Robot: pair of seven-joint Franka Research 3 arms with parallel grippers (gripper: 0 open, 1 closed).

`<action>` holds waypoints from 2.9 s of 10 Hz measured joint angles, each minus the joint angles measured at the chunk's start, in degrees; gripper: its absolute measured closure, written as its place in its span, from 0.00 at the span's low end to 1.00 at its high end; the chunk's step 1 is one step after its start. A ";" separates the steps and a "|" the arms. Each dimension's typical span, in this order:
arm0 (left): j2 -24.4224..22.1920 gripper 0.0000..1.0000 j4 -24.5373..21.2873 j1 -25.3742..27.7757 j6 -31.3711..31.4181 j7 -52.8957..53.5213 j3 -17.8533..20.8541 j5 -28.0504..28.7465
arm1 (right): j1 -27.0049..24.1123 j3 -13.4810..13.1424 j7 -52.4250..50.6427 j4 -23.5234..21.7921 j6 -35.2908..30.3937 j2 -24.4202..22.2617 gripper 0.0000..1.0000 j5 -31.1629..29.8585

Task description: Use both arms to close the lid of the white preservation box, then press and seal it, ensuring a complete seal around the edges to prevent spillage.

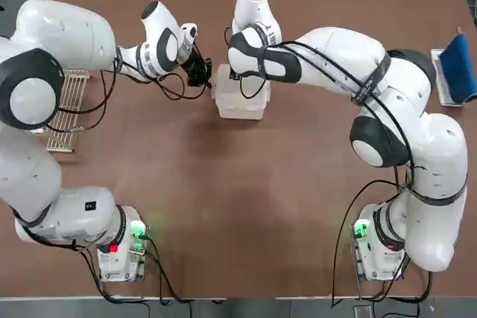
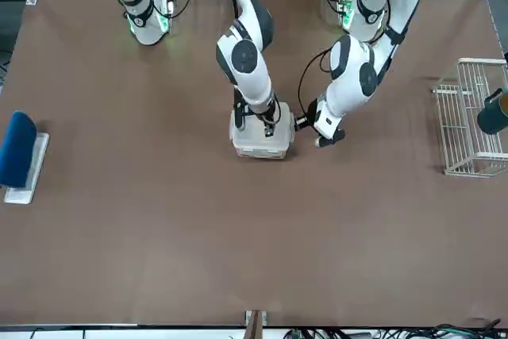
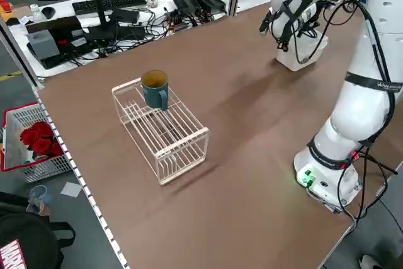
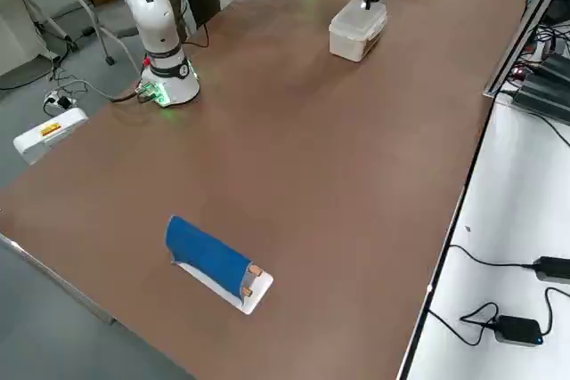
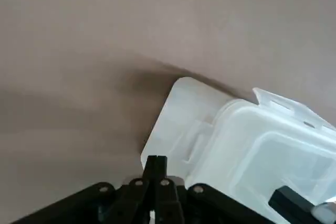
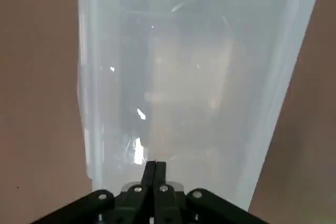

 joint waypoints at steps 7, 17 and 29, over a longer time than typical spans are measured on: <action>1.88 0.99 -0.05 -1.49 3.81 -0.10 0.00 0.00 | 0.00 -0.01 0.00 -0.02 0.02 -0.02 0.99 0.00; 3.09 0.99 0.12 -1.92 5.76 -2.51 0.08 0.00 | 0.00 -0.04 0.00 -0.02 0.00 -0.02 0.99 0.00; -1.00 0.99 2.47 1.56 -5.40 -3.76 0.33 4.59 | -0.04 -0.67 -0.01 0.74 -2.36 -0.50 0.99 0.00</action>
